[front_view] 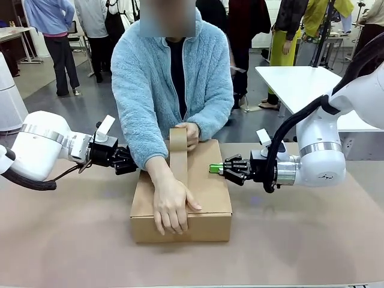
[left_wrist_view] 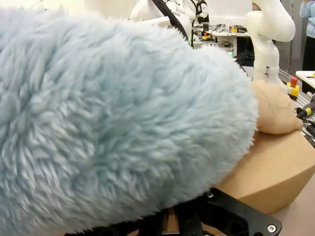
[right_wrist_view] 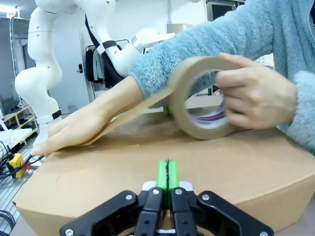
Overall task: Wrap the clocks to prevent damage.
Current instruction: After the human seals the box with tape, release both hands from the side flaps of the Package Box.
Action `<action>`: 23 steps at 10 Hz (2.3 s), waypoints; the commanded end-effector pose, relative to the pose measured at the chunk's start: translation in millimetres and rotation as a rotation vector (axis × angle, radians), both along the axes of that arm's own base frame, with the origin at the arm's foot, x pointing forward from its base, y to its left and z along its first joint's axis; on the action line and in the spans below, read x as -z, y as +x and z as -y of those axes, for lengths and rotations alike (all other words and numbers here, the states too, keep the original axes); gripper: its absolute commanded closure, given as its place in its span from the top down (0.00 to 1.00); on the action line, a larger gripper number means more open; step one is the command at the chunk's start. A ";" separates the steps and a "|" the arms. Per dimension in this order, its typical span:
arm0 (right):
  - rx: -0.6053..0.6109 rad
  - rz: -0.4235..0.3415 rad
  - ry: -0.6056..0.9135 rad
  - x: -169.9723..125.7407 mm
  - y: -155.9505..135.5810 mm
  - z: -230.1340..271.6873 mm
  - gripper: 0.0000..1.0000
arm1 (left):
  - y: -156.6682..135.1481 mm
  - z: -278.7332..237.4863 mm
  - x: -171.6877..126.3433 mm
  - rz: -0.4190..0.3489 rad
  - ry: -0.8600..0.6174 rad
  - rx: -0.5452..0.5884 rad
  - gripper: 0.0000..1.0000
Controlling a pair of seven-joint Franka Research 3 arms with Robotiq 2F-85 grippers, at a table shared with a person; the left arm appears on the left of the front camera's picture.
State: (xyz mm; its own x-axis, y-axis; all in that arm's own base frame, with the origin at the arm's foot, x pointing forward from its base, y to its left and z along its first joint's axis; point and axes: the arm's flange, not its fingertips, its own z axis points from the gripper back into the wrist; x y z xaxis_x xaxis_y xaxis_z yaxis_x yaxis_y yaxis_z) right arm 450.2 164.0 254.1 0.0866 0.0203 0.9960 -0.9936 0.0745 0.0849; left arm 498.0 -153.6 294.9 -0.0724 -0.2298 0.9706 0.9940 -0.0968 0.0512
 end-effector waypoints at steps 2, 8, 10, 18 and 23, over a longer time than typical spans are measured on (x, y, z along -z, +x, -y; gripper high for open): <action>0.001 -0.003 -0.005 1.7 -0.5 -0.7 0.01 | -1.1 -0.1 0.9 0.007 0.001 0.001 0.01; 0.001 -0.003 -0.005 1.7 -0.5 -0.7 0.01 | -1.1 -0.1 0.9 0.007 0.001 0.001 0.01; 0.001 -0.003 -0.005 1.7 -0.5 -0.7 0.01 | -1.1 -0.1 0.9 0.007 0.001 0.001 0.01; 0.001 -0.003 -0.005 1.7 -0.5 -0.7 0.01 | -1.1 -0.1 0.9 0.007 0.001 0.001 0.01; 0.001 -0.003 -0.005 1.7 -0.5 -0.7 0.01 | -1.1 -0.1 0.9 0.007 0.001 0.001 0.01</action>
